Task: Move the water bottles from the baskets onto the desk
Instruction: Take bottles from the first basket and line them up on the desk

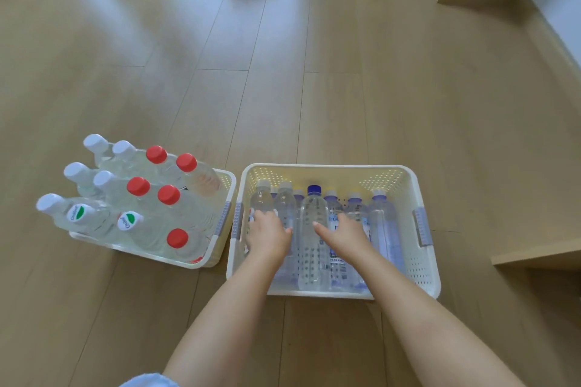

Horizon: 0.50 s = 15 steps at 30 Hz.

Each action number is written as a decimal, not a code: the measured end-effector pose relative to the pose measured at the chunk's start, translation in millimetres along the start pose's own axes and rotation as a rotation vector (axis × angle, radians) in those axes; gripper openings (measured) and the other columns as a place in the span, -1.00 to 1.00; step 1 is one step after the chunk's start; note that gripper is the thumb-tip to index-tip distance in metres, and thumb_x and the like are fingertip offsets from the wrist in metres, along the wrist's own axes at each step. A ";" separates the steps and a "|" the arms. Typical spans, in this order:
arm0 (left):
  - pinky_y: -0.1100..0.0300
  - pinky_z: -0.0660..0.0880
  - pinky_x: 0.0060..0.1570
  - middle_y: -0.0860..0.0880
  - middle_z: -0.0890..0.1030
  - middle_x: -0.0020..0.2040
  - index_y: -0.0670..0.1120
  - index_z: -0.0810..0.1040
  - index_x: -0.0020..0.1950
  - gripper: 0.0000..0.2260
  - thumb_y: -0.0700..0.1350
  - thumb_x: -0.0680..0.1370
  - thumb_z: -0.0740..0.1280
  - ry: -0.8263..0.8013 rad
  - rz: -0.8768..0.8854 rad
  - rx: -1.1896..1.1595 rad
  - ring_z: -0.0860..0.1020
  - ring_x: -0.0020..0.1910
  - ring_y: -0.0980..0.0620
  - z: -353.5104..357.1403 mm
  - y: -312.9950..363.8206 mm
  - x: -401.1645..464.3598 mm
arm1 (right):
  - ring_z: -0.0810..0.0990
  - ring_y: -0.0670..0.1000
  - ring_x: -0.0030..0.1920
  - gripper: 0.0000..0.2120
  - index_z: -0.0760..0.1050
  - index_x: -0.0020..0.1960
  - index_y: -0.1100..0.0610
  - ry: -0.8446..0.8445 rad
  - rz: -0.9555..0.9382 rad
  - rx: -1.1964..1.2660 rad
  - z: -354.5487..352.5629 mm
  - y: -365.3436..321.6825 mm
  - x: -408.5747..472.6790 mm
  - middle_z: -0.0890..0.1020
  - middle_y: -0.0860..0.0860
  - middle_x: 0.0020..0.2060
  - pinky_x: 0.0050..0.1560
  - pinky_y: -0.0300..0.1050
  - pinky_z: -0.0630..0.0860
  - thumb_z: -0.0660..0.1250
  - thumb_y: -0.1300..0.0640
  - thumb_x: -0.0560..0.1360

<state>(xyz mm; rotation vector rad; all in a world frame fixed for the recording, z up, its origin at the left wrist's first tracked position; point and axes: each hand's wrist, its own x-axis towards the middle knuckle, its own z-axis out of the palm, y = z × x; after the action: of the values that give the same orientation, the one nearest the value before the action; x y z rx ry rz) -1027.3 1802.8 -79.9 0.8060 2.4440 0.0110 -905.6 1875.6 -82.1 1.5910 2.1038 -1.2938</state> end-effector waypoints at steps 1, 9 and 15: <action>0.05 0.45 0.16 -0.21 0.30 0.37 -0.21 0.33 0.38 -0.53 0.04 0.57 0.26 -0.013 -0.042 -0.001 0.42 0.28 -0.14 4.5 4.2 2.6 | 0.36 0.14 0.37 -0.26 0.07 0.51 0.20 -0.014 0.035 0.071 4.6 -1.1 4.0 0.28 0.14 0.44 0.14 -0.04 0.41 0.22 -0.19 0.52; 0.14 0.51 0.04 -0.23 0.41 0.21 -0.29 0.34 0.34 -0.64 -0.10 0.61 0.16 -0.125 -0.084 0.230 0.49 0.16 -0.15 33.6 24.1 17.7 | 0.43 0.16 0.28 -0.14 0.08 0.48 0.25 -0.034 0.183 0.184 35.1 -1.4 35.9 0.33 0.19 0.38 0.07 -0.06 0.50 0.34 -0.22 0.43; 0.12 0.49 0.05 -0.20 0.47 0.19 -0.24 0.46 0.23 -0.62 0.02 0.57 0.22 -0.081 -0.031 0.097 0.52 0.15 -0.13 39.4 15.5 32.5 | 0.46 0.16 0.24 -0.16 0.17 0.42 0.21 0.019 0.178 0.233 39.0 7.0 45.7 0.40 0.17 0.30 0.05 -0.02 0.51 0.45 -0.15 0.34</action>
<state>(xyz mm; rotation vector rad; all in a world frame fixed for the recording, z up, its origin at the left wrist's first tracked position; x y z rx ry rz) -1020.2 1827.1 -126.9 0.7946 2.3952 -0.1505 -930.6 1878.2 -137.1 1.8416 1.8272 -1.5099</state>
